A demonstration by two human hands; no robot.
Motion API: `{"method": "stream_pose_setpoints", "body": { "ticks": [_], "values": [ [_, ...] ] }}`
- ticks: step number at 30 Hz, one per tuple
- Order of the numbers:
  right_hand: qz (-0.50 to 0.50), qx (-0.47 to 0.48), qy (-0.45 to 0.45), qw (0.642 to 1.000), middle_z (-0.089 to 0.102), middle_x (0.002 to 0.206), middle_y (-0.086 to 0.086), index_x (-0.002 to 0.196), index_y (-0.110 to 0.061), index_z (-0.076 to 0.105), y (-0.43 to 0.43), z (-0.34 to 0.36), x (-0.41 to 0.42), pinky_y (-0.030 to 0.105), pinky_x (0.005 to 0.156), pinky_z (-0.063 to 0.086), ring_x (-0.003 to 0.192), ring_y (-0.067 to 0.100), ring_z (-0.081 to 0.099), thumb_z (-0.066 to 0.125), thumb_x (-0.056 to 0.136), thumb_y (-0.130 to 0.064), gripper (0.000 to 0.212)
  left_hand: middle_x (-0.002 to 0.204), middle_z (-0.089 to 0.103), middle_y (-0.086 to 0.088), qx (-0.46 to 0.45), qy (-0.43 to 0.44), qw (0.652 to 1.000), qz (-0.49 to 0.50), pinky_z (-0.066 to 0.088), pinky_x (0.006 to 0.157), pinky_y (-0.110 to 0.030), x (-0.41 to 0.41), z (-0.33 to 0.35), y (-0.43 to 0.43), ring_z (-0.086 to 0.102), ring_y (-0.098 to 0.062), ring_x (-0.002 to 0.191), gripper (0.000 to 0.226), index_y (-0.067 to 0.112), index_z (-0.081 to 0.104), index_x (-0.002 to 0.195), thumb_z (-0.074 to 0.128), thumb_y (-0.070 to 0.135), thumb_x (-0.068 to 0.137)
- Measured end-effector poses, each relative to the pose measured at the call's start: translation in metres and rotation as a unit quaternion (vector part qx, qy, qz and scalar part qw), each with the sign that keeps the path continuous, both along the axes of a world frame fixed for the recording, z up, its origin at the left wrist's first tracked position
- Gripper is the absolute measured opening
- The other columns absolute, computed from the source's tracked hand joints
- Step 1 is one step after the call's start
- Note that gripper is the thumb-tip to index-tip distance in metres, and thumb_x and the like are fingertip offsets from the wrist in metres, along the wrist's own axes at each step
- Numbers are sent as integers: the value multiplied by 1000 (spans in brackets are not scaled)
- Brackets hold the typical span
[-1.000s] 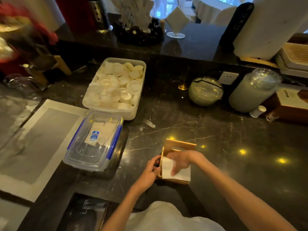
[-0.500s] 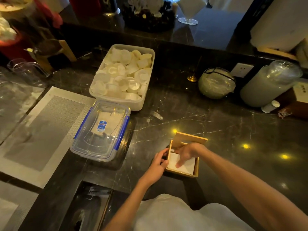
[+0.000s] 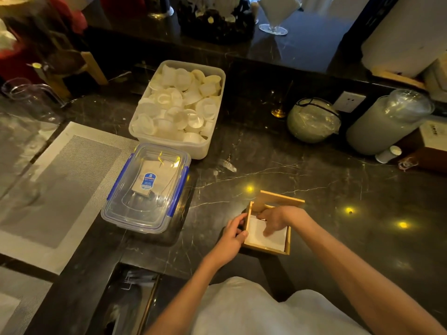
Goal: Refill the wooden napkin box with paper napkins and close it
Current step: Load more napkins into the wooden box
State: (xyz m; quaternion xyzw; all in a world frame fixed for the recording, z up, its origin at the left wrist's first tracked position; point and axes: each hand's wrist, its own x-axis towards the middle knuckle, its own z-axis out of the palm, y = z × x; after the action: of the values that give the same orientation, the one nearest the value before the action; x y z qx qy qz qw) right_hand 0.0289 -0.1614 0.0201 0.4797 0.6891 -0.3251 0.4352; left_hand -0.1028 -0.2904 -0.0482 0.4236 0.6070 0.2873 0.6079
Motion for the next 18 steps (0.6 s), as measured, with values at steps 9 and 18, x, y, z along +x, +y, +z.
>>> {"method": "stream_pose_setpoints", "body": {
  "ticks": [9,18],
  "values": [
    [-56,32,47,997,45,149,4,146,-22,40,-15,-8,6,40,110,36,136,27,41,57,91,-33,59,140,33,3,0,-7,1000,-14,49,102,-38,-3,0,0,49,-14,117,53,37,29,148,46,20,100],
    [-83,44,69,993,51,141,8,142,-16,43,-27,-4,9,38,103,41,128,28,48,58,87,-27,58,143,34,1,36,45,998,-35,47,105,-47,2,11,2,48,-17,122,63,51,16,145,46,21,99]
  ]
}}
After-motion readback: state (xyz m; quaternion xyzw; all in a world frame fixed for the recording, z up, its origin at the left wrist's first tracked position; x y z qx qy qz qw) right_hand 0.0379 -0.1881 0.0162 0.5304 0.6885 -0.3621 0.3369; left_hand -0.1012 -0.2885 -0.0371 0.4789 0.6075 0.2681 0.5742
